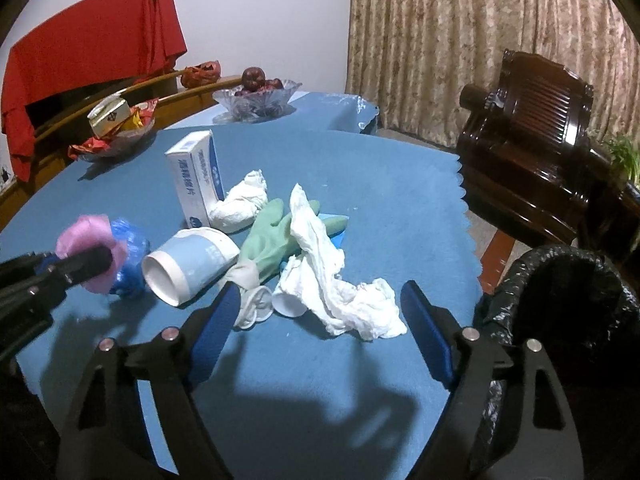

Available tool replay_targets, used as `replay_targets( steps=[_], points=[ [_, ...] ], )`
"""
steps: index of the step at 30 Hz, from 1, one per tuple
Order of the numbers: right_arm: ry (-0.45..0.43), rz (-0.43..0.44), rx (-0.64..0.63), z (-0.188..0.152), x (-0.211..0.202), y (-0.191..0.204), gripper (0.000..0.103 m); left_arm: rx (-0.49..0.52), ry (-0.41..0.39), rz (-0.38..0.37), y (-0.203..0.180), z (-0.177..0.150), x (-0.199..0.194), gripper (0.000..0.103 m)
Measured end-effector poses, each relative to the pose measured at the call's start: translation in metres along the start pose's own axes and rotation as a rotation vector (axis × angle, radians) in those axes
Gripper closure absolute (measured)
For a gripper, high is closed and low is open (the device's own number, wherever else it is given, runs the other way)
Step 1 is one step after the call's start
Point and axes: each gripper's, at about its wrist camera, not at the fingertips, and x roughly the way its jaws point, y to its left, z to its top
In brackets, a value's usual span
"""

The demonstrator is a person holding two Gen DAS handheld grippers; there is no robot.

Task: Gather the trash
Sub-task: 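Grasp the pink face mask with the left gripper, then grasp the white tissue with the right gripper while the left holds the pink mask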

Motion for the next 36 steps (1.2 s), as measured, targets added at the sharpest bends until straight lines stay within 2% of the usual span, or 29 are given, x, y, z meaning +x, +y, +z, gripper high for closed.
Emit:
replay_targets(
  steps=[5,8,10,11,12,13,14,16,26,36],
  points=[
    [0.038,0.002,-0.002,-0.001,0.019,-0.005,0.029,0.003,-0.002,-0.006,-0.004,0.005,0.008,0.087],
    [0.066,0.009,0.007,-0.001,0.031,-0.010,0.038,0.001,0.000,-0.007,-0.005,0.006,0.009,0.087],
    [0.088,0.034,0.007,-0.001,0.037,-0.011,0.053,0.003,0.002,-0.009,-0.006,0.007,0.011,0.087],
    [0.089,0.058,0.015,-0.001,0.037,-0.012,0.056,0.004,0.002,-0.009,-0.007,0.006,0.012,0.087],
    [0.091,0.070,0.018,-0.001,0.037,-0.011,0.068,0.005,0.002,-0.010,-0.008,0.006,0.013,0.087],
    [0.102,0.083,0.015,-0.001,0.038,-0.011,0.084,0.006,0.002,-0.012,-0.009,0.007,0.014,0.087],
    [0.115,0.104,0.014,-0.001,0.038,-0.011,0.090,0.006,0.003,-0.013,-0.010,0.007,0.015,0.087],
    [0.111,0.126,0.017,-0.001,0.033,-0.012,0.095,0.007,0.003,-0.016,-0.012,0.008,0.015,0.087],
    [0.028,0.167,0.041,0.009,-0.021,-0.016,0.099,0.028,-0.013,-0.035,-0.020,0.009,0.005,0.087],
    [-0.009,0.183,0.060,0.010,-0.054,-0.023,0.099,0.043,-0.016,-0.061,-0.034,0.009,-0.006,0.087]
  ],
)
